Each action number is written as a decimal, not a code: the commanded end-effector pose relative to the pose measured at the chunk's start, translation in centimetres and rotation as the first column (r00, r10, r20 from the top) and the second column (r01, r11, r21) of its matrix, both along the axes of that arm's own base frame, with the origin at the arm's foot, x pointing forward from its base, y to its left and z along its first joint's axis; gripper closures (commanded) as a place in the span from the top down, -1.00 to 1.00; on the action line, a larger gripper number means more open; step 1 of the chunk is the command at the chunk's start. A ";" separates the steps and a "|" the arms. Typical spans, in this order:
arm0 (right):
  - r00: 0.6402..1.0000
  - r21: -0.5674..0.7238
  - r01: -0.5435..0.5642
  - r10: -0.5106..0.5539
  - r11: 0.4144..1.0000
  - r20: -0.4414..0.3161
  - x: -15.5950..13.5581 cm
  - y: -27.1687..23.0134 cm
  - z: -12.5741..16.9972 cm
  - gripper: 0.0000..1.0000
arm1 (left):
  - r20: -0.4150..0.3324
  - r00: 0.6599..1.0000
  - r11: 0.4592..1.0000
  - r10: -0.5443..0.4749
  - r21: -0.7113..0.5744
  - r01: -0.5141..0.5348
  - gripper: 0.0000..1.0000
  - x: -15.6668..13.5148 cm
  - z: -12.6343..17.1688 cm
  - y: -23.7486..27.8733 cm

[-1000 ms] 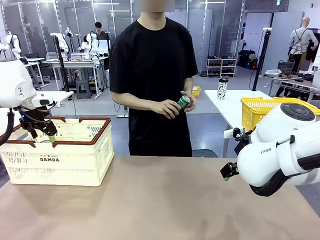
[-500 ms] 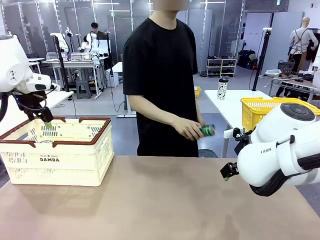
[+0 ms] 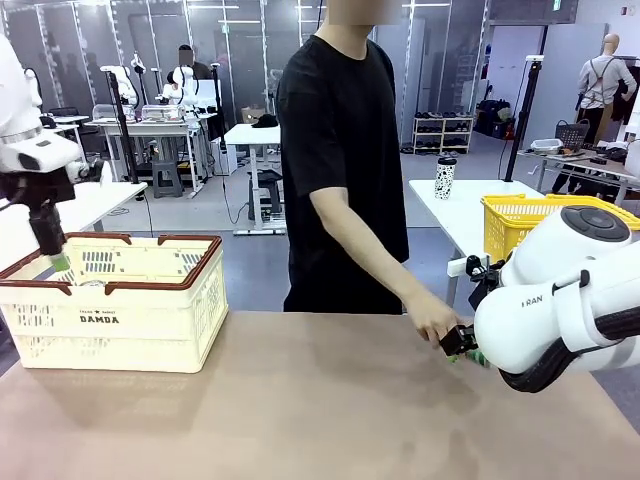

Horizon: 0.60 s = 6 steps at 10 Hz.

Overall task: Place the drinks into the Shopping basket.
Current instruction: Pick up one drink and place it into the Shopping basket.

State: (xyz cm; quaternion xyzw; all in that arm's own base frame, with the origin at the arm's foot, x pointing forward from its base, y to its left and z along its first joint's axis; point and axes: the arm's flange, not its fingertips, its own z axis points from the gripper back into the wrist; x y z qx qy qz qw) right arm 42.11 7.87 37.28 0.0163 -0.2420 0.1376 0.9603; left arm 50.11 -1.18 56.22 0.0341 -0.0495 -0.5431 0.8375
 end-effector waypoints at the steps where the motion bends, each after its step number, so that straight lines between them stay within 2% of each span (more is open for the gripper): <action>1: 1.000 0.000 -0.004 0.004 1.000 0.000 0.0 -0.1 0.0 1.00 | -0.127 0.976 0.982 -0.178 0.041 0.184 1.00 -2.8 -0.4 0.2; 2: 1.000 0.000 -0.004 0.004 1.000 0.000 0.0 -0.1 0.0 1.00 | -0.133 0.971 0.975 -0.201 0.073 0.212 1.00 -3.7 -1.2 0.2; 4: 1.000 0.000 -0.004 0.004 1.000 0.000 0.0 -0.1 0.0 1.00 | -0.150 0.953 0.963 -0.265 0.008 0.269 1.00 -4.1 -2.5 0.6; 5: 1.000 0.000 -0.004 0.004 1.000 0.000 0.0 -0.1 0.0 1.00 | -0.120 0.956 0.963 -0.268 -0.023 0.267 1.00 -3.8 -2.9 1.0; 6: 1.000 0.000 -0.004 0.004 1.000 0.000 0.0 -0.1 0.0 1.00 | -0.162 0.958 0.970 -0.235 0.018 0.241 1.00 -4.0 -2.1 -0.2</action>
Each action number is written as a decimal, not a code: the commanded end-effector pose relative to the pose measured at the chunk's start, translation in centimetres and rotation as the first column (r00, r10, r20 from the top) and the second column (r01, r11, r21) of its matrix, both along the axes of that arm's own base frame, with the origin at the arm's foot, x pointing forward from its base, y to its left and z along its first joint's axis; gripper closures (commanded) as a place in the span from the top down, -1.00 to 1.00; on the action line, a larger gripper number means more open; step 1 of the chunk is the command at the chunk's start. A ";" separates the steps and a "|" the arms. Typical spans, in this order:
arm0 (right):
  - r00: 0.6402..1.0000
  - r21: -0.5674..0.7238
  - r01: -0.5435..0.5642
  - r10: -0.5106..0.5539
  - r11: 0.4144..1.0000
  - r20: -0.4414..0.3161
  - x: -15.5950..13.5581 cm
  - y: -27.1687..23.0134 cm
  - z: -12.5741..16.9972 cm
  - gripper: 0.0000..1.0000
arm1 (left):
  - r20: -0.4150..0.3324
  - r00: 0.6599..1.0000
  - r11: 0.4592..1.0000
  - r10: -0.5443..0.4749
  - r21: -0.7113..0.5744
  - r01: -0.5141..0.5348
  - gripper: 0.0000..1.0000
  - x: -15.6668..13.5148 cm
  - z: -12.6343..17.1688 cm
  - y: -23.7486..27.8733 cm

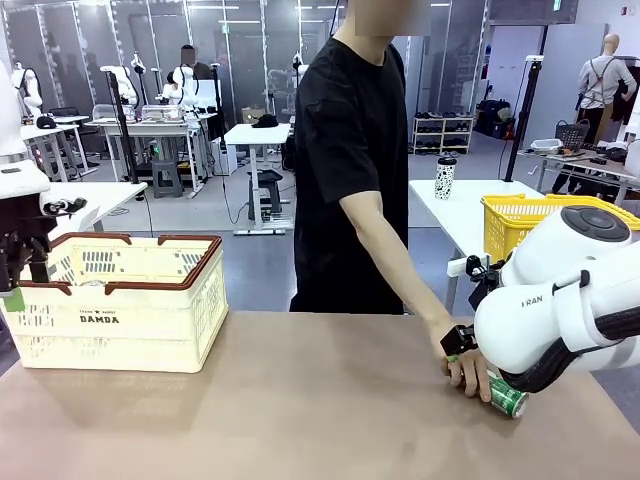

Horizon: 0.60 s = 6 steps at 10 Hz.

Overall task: Place the drinks into the Shopping basket.
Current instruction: Pick up one drink and place it into the Shopping basket.

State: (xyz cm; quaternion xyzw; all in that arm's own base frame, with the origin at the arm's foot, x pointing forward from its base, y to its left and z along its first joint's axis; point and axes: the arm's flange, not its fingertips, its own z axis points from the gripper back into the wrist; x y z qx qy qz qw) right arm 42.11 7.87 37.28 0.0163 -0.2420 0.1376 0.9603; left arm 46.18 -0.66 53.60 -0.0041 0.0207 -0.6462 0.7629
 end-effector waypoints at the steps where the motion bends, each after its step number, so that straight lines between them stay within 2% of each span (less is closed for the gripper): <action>1: 1.000 0.000 -0.004 0.004 1.000 0.000 0.0 -0.1 0.0 1.00 | 0.002 1.000 1.000 0.011 0.011 -0.011 1.00 -0.1 0.5 -0.7; 6: 1.000 0.000 -0.004 0.004 1.000 0.000 0.0 -0.1 0.0 1.00 | 0.002 1.000 1.000 0.011 0.011 -0.011 1.00 -0.1 0.5 -0.7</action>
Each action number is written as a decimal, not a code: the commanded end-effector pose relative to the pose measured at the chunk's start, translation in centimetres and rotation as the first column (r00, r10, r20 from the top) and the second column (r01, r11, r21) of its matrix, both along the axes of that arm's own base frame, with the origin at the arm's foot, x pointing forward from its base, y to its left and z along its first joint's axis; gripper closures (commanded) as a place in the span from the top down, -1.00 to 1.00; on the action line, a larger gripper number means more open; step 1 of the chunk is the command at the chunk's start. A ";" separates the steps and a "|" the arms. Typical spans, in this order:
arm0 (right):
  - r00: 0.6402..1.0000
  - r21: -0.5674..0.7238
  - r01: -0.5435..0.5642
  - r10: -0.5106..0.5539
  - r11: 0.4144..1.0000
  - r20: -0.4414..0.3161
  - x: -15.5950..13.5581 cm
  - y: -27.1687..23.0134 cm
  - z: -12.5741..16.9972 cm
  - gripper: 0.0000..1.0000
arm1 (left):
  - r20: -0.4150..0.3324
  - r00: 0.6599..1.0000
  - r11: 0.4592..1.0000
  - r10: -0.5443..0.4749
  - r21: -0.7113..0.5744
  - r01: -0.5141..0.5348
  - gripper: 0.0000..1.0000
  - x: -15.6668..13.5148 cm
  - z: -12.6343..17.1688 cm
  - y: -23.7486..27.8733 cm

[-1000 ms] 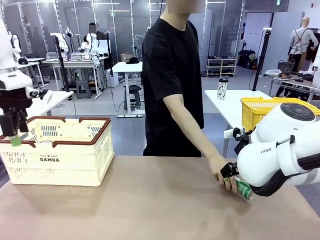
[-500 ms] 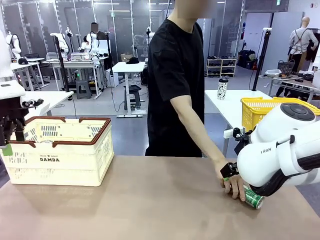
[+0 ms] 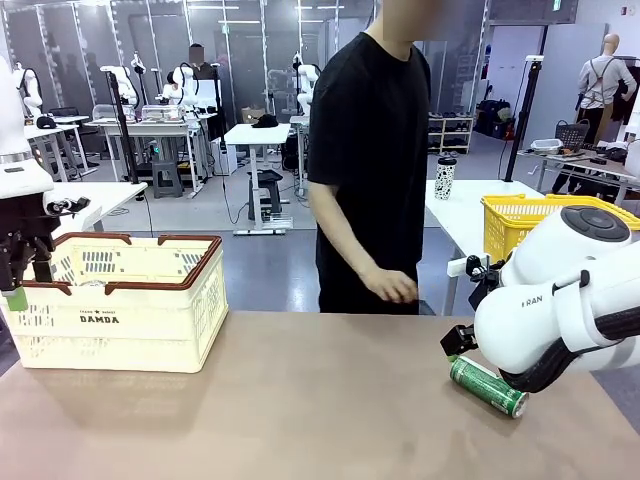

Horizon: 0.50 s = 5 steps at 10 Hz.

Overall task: Place the drinks into the Shopping basket.
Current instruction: Pick up one drink and place it into the Shopping basket.

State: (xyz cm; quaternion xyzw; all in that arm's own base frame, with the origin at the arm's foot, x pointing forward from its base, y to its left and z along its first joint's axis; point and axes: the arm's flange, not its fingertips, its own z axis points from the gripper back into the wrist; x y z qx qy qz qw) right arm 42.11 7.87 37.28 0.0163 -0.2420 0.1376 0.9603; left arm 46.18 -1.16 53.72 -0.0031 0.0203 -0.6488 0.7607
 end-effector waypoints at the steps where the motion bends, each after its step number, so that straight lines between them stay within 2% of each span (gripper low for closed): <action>1: 1.000 0.000 -0.004 0.004 1.000 0.000 0.0 -0.1 0.0 1.00 | 0.000 1.000 1.000 0.018 0.010 -0.018 1.00 -0.1 0.4 -0.2; 3: 1.000 0.000 0.000 0.000 1.000 0.000 0.0 0.0 0.0 1.00 | 0.000 1.000 1.000 0.018 0.010 -0.018 1.00 -0.1 0.4 -0.2; 5: 0.996 -0.076 -0.068 0.063 0.995 -0.065 -1.7 -1.1 2.6 1.00 | 0.000 1.000 1.000 0.018 0.010 -0.018 1.00 -0.1 0.4 -0.2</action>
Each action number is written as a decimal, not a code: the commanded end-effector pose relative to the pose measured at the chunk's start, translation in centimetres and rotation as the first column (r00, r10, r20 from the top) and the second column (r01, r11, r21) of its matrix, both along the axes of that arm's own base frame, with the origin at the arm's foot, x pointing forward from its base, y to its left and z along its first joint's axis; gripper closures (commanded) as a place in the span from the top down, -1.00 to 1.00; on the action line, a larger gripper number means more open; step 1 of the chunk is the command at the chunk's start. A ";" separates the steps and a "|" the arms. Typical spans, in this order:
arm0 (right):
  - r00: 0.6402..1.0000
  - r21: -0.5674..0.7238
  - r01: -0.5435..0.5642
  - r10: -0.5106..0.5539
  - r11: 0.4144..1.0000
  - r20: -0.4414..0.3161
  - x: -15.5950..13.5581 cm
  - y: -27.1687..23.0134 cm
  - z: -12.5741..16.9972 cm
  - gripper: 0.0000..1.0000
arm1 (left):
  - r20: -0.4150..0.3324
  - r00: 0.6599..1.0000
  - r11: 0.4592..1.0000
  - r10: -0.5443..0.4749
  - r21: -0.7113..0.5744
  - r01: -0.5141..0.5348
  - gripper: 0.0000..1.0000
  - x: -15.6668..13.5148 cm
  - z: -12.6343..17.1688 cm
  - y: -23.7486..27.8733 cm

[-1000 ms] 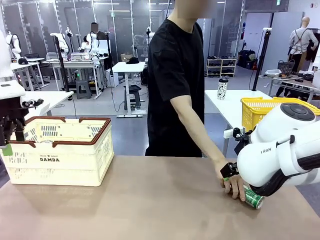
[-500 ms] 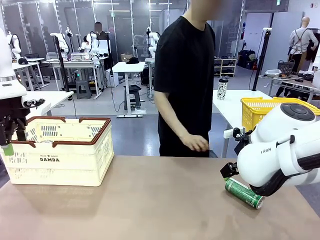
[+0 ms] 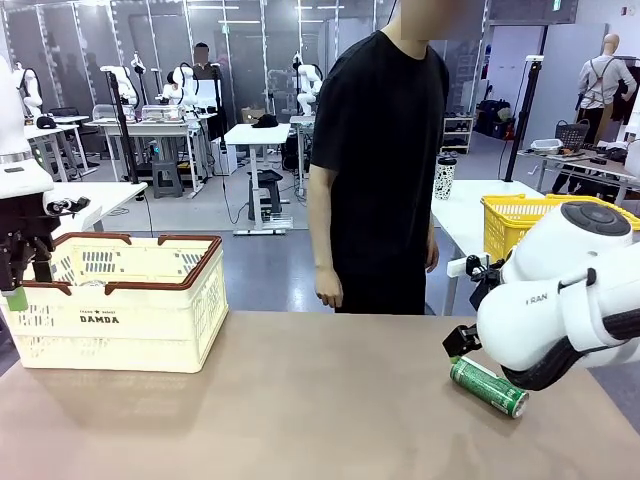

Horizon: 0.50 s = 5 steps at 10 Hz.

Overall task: Place the drinks into the Shopping basket.
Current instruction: Pick up one drink and place it into the Shopping basket.

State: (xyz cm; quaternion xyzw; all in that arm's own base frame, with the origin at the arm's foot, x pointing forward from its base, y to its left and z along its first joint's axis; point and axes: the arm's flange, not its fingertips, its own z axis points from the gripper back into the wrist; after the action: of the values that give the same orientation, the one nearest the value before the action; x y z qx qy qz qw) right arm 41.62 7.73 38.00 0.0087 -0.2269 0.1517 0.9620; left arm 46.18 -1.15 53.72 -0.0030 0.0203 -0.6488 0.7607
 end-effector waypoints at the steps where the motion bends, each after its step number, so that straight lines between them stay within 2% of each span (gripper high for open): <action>1: 0.989 -0.096 -0.131 0.124 0.987 -0.080 -1.8 -1.9 3.4 1.00 | 0.000 1.000 1.000 0.018 0.010 -0.018 1.00 -0.1 0.4 -0.2; 2: 0.978 -0.108 -0.186 0.174 0.977 -0.112 -1.8 -2.4 4.1 1.00 | 0.000 1.000 1.000 0.018 0.010 -0.018 1.00 -0.1 0.4 -0.2; 5: 0.956 -0.138 -0.255 0.229 0.957 -0.183 0.0 -3.5 3.8 1.00 | 0.000 1.000 1.000 0.018 0.010 -0.018 1.00 -0.1 0.4 -0.2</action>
State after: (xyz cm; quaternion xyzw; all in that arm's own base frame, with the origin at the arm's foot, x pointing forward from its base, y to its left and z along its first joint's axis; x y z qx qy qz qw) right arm 40.12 5.07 42.11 -0.0230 -0.1441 0.2623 0.9539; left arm 46.18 -1.15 53.75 -0.0029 0.0201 -0.6488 0.7607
